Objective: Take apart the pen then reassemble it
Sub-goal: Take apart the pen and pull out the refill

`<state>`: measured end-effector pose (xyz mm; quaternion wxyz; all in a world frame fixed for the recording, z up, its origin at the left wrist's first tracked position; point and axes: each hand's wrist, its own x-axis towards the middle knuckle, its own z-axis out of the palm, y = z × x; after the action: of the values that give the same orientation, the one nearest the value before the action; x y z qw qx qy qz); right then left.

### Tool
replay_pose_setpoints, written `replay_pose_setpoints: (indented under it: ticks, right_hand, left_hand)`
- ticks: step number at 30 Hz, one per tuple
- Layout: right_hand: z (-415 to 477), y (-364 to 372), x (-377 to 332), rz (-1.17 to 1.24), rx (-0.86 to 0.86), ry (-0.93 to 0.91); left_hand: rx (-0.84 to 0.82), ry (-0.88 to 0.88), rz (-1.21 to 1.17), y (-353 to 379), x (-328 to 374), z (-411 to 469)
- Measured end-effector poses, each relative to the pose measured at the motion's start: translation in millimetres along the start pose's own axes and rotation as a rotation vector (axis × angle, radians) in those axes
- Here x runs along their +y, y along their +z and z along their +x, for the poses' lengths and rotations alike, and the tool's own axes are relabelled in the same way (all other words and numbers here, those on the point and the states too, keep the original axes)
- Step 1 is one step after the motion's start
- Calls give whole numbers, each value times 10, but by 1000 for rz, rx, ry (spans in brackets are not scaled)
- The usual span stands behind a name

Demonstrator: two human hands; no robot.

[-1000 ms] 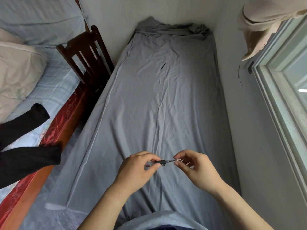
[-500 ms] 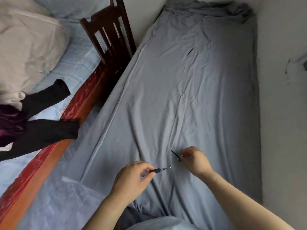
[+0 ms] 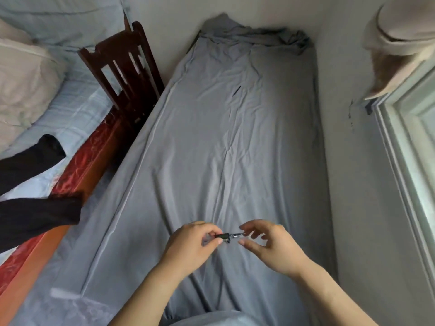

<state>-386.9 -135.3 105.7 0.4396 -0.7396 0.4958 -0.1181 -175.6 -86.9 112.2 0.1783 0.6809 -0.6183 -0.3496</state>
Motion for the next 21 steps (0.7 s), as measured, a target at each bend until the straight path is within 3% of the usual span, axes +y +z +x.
replay_pose_setpoints:
  ticks: [7,21]
  right_hand:
    - [-177,-118,-206,52,192,-53]
    - [-264,-139,-318,24,170,-86]
  left_hand:
    - [-20,127,58,-224,190,25]
    - [34,162,59,-298,141,-200]
